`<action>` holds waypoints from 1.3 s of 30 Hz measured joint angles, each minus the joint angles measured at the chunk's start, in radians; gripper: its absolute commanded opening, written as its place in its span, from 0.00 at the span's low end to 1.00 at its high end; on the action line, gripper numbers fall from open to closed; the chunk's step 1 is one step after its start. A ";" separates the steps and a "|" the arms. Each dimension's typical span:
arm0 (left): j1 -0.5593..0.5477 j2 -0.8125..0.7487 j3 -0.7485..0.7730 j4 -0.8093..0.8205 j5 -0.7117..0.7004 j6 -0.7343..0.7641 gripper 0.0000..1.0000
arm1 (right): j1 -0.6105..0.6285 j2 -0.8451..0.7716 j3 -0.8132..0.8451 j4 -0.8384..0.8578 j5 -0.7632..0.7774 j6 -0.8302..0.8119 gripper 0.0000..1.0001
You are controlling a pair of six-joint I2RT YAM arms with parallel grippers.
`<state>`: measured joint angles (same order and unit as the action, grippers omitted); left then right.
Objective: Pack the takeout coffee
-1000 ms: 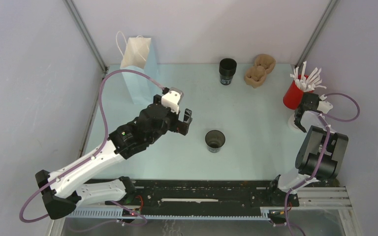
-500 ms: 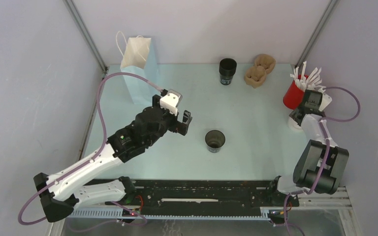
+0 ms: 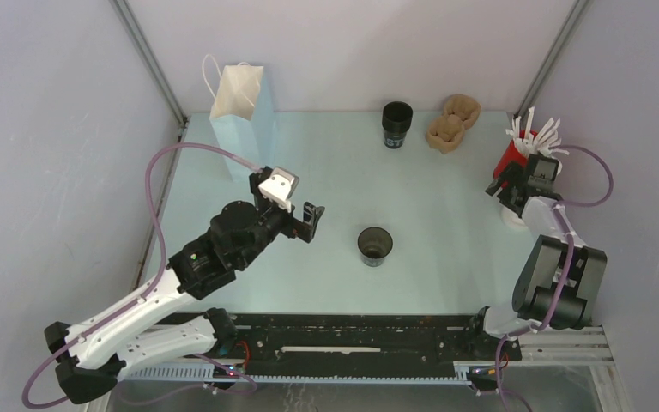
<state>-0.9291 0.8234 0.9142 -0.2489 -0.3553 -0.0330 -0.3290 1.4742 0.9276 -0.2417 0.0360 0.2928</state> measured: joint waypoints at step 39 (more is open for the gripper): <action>0.016 0.039 -0.030 0.008 0.000 0.011 1.00 | -0.095 0.167 0.003 0.112 -0.118 0.051 0.33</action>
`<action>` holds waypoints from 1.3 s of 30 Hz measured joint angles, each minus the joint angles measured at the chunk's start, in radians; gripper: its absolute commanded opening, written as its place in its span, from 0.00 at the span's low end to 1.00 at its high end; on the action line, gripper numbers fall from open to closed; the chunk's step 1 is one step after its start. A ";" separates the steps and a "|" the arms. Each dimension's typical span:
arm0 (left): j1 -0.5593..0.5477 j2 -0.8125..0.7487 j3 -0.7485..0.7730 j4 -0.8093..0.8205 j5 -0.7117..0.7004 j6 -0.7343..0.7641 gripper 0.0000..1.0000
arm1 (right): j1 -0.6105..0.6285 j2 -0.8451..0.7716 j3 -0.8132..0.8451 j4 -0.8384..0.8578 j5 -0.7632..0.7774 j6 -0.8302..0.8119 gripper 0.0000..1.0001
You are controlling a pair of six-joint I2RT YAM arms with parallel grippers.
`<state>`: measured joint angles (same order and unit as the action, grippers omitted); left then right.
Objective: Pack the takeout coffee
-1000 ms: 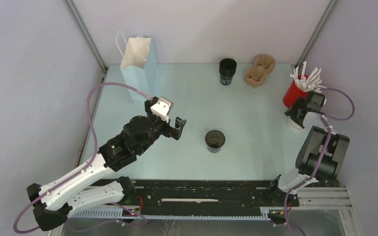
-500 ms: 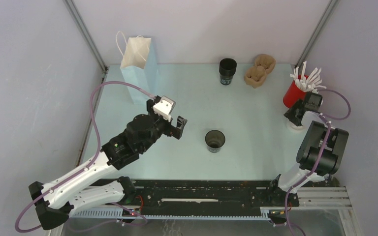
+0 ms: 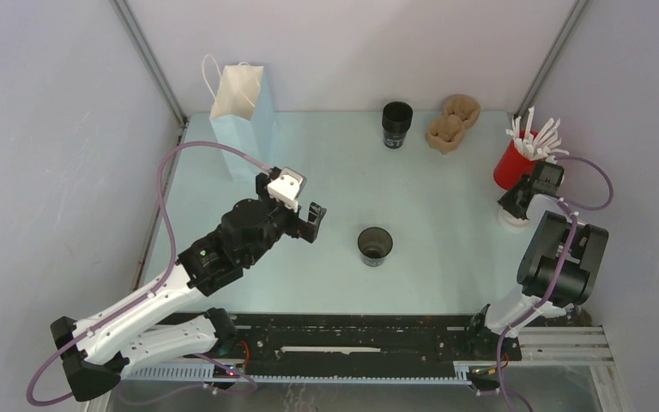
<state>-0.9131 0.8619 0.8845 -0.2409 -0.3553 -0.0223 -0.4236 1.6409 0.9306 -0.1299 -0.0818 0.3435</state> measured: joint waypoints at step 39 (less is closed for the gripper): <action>0.000 0.000 0.000 0.000 0.001 0.004 1.00 | -0.048 0.000 -0.008 0.039 -0.127 0.050 0.24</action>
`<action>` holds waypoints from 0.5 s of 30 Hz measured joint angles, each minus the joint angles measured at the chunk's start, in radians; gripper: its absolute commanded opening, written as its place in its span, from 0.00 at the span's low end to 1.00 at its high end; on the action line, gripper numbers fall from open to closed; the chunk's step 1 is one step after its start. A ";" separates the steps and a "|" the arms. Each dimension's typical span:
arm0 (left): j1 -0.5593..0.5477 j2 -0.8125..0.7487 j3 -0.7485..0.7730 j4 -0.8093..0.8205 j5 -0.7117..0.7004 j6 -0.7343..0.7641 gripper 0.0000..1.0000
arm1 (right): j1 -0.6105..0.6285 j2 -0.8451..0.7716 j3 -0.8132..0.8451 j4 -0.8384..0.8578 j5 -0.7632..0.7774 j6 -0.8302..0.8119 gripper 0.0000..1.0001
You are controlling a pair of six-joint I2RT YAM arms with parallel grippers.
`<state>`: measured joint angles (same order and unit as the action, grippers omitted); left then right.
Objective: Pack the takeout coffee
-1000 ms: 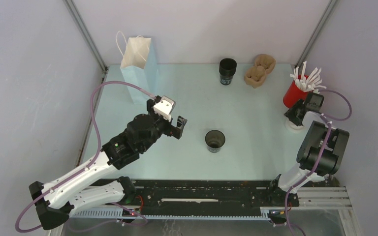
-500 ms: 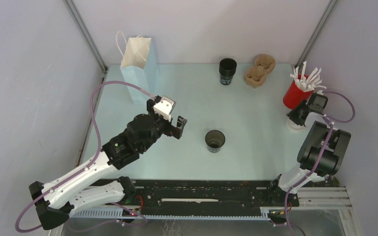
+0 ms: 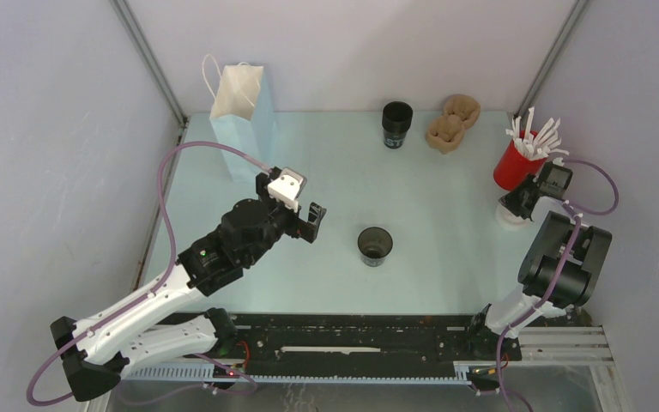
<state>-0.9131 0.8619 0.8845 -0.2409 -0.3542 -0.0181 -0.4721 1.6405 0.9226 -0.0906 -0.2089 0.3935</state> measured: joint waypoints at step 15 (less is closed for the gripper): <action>0.000 0.000 0.000 0.000 0.000 0.000 1.00 | -0.005 -0.006 -0.009 0.005 -0.011 0.003 0.20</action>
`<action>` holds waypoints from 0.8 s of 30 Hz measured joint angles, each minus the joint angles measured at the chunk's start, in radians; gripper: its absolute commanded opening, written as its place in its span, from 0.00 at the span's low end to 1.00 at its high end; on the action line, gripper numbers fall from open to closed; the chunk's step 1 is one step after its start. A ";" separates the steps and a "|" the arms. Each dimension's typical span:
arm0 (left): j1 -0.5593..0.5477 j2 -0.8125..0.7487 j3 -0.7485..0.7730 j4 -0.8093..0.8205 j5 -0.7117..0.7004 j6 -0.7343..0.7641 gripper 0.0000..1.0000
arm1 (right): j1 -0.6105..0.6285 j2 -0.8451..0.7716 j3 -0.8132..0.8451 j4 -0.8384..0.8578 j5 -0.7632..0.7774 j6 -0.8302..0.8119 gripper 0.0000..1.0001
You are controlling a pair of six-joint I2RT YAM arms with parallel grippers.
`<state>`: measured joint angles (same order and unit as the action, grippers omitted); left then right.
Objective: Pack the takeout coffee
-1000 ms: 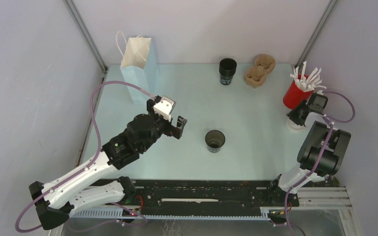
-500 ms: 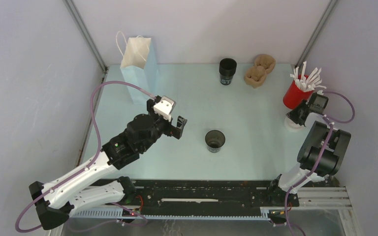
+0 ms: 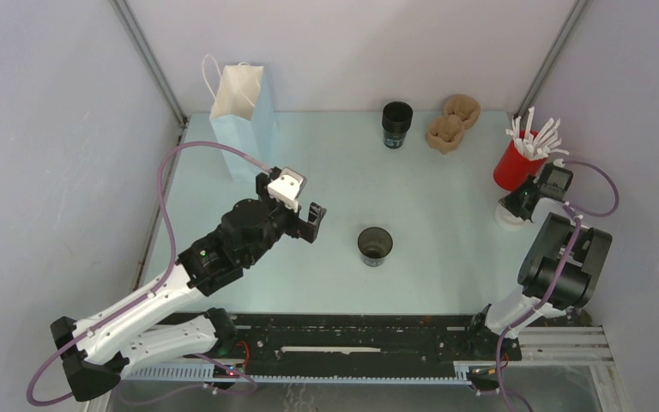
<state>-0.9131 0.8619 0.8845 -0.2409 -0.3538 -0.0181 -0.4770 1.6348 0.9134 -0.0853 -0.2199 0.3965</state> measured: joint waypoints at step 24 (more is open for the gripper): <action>0.000 0.000 0.000 0.000 0.000 0.000 1.00 | 0.020 -0.047 -0.008 -0.010 0.034 -0.002 0.45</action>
<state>-0.9131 0.8616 0.8845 -0.2409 -0.3538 -0.0181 -0.4572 1.5879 0.9058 -0.0952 -0.1860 0.3946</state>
